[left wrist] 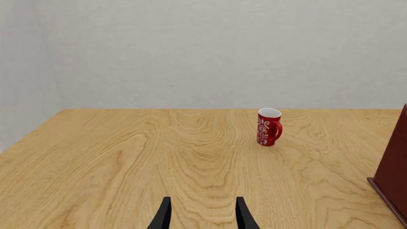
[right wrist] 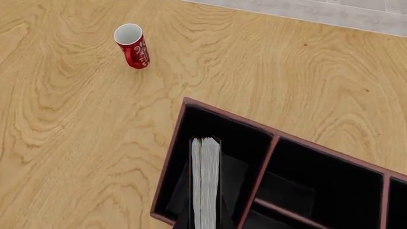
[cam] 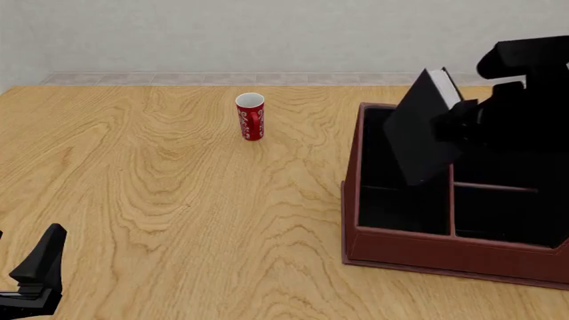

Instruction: Pick up the book and place it in the left compartment of the caddy.

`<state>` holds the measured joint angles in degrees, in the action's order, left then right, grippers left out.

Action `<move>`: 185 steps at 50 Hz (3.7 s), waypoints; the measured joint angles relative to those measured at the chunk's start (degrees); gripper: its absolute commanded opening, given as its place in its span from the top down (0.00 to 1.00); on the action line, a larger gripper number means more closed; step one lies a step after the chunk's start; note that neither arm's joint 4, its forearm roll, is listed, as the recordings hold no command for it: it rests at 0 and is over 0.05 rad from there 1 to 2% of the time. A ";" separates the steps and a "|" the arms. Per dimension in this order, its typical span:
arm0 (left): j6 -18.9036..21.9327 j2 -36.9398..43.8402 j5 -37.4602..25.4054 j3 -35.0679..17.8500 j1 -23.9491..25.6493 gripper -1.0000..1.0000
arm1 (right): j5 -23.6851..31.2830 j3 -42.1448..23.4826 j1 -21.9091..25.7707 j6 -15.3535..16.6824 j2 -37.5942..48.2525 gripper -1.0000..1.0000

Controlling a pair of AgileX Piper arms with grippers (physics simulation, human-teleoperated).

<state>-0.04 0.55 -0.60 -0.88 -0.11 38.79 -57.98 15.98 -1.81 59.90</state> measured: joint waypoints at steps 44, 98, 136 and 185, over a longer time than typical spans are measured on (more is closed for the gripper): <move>0.00 0.00 0.00 0.00 0.00 0.00 | -4.22 2.74 -0.63 -0.38 3.85 1.00; 0.00 0.00 0.00 0.00 0.00 0.00 | -11.45 7.21 -0.13 -1.88 9.70 1.00; 0.00 0.00 0.00 0.00 0.00 0.00 | -15.90 11.15 0.27 -2.86 11.75 1.00; 0.00 0.00 0.00 0.00 0.00 0.00 | -21.98 16.51 0.56 -4.47 14.03 1.00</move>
<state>-0.04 0.55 -0.59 -0.88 -0.10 16.81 -41.46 16.54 -6.28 73.93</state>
